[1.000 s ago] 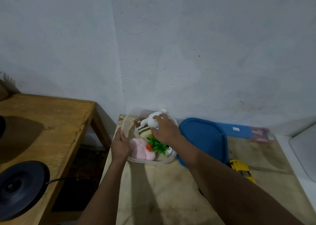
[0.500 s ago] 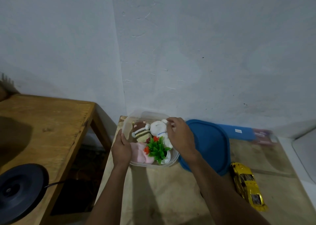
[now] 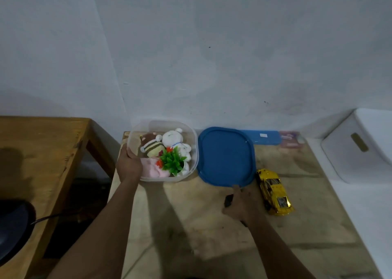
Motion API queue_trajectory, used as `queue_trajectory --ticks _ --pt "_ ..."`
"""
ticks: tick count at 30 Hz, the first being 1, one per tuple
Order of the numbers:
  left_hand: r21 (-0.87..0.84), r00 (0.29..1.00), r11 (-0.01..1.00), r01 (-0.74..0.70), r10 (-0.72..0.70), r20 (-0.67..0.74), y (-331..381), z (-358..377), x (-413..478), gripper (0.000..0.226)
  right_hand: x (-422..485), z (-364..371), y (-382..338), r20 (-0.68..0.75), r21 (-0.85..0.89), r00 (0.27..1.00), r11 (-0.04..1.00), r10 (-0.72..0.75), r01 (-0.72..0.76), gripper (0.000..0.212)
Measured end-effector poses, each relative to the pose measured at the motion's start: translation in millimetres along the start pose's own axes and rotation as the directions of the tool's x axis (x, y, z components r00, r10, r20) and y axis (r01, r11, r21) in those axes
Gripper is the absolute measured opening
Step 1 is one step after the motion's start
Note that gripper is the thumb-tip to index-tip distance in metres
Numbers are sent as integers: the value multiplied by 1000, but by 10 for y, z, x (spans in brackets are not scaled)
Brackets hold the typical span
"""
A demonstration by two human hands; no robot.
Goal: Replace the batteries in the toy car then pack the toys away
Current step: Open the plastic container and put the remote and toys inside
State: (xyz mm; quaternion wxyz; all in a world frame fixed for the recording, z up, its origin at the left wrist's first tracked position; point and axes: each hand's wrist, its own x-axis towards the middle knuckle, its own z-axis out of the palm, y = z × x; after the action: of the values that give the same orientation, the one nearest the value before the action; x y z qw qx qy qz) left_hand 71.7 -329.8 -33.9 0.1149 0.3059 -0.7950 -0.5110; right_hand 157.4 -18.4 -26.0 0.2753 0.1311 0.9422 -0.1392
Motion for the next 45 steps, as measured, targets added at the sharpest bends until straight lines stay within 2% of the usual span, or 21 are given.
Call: queue_trajectory --ticks 2,4,7,9,11,14,16,18,20,21,22,24,26,27,30,33,36,38,40,42,45 --pt "12 1000 1000 12 -12 10 -13 1 18 42 20 86 96 -43 -78 999 997 18 -21 73" --pt "16 1000 1000 17 -17 22 -42 3 42 43 43 129 163 -80 -45 996 998 29 -32 62" --pt "4 999 1000 18 -18 27 -52 6 62 43 28 147 223 -104 184 995 982 -11 30 57" --pt "11 999 1000 10 -11 32 -47 3 44 43 -61 105 195 -171 347 983 931 -60 118 54" --pt "14 999 1000 5 -6 45 -36 -15 30 43 -102 59 165 -260 416 959 884 -112 216 52" --pt "52 998 999 -16 12 68 2 -47 57 45 -100 -135 30 -314 431 934 851 -172 301 53" --pt "52 999 997 -48 49 1 90 -103 91 47 -30 -317 -98 -319 427 921 834 -223 349 56" --pt "-38 994 996 -75 72 -79 300 -210 66 47 44 -511 -220 -326 385 896 823 -303 418 58" --pt "-253 998 966 -53 63 31 576 -348 51 45 128 -692 -358 -310 337 876 819 -370 465 57" --pt "-331 986 944 3 52 158 704 -412 52 44 183 -778 -431 -299 310 870 822 -393 478 56" --pt "-329 952 943 55 50 301 817 -474 41 43 241 -857 -513 -294 271 861 828 -415 491 53" --pt "-165 838 986 17 76 541 904 -508 27 40 357 -997 -707 -303 184 843 840 -445 510 52" --pt "7 758 991 -133 97 645 814 -435 21 40 482 -1093 -931 -304 100 826 846 -475 524 55" --pt "37 758 981 -193 125 640 724 -376 42 39 539 -1124 -1047 -295 60 817 844 -495 533 56" --pt "14 833 967 -255 212 512 514 -236 81 35 755 -1155 -1388 -290 8 794 828 -535 561 60" --pt "110 862 944 -312 233 450 364 -111 115 41 965 -1147 -1751 -263 -10 807 838 -529 546 66" --pt "319 888 931 -178 12 459 244 42 125 58 1108 -1080 -2110 -194 -39 781 800 -594 598 69" --pt "377 891 921 -96 -89 445 215 130 120 64 1184 -1000 -2303 -197 -16 764 782 -614 623 64" --pt "394 901 918 -47 -131 413 229 189 112 62 1261 -905 -2448 -218 -6 767 786 -604 618 47" --pt "402 903 915 -25 -152 402 227 230 132 58 1325 -826 -2544 -214 -78 766 793 -606 605 32" --pt "428 868 903 -37 -184 462 102 296 185 62 1395 -708 -2606 -223 -183 745 778 -629 602 27"
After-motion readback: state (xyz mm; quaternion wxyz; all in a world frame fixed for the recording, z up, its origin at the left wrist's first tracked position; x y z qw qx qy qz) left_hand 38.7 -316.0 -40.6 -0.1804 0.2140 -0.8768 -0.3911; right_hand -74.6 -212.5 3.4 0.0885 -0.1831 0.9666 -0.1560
